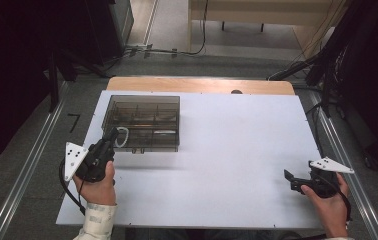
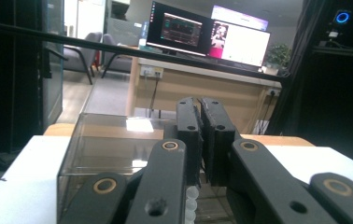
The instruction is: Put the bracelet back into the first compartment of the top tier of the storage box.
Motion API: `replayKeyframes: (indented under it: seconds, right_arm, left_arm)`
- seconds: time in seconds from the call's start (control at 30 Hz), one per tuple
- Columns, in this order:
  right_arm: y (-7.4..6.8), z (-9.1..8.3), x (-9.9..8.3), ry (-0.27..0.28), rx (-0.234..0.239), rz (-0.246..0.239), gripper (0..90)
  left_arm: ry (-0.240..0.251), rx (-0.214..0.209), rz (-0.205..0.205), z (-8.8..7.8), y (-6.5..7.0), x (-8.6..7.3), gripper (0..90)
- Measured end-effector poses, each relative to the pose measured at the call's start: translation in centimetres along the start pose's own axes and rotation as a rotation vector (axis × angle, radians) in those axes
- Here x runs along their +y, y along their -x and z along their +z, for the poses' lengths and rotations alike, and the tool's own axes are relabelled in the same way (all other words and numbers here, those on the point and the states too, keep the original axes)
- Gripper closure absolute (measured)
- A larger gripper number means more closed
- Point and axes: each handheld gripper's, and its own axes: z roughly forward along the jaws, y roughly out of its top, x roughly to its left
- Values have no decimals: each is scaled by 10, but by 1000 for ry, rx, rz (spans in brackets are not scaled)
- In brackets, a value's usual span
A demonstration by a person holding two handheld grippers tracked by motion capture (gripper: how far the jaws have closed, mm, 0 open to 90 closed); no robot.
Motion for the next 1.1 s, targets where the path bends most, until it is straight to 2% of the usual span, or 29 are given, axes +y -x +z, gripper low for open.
replayKeyframes:
  seconds: [0.37,0.8,1.1]
  right_arm:
    - [-1,1,0,-2,-1,0,41]
    - [-1,0,0,-1,0,0,41]
    - [0,0,0,2,0,-4,41]
  left_arm:
    - [-25,29,6,9,-6,-5,881]
    - [-92,75,-4,15,-17,-15,881]
    - [-136,97,1,19,-17,-18,872]
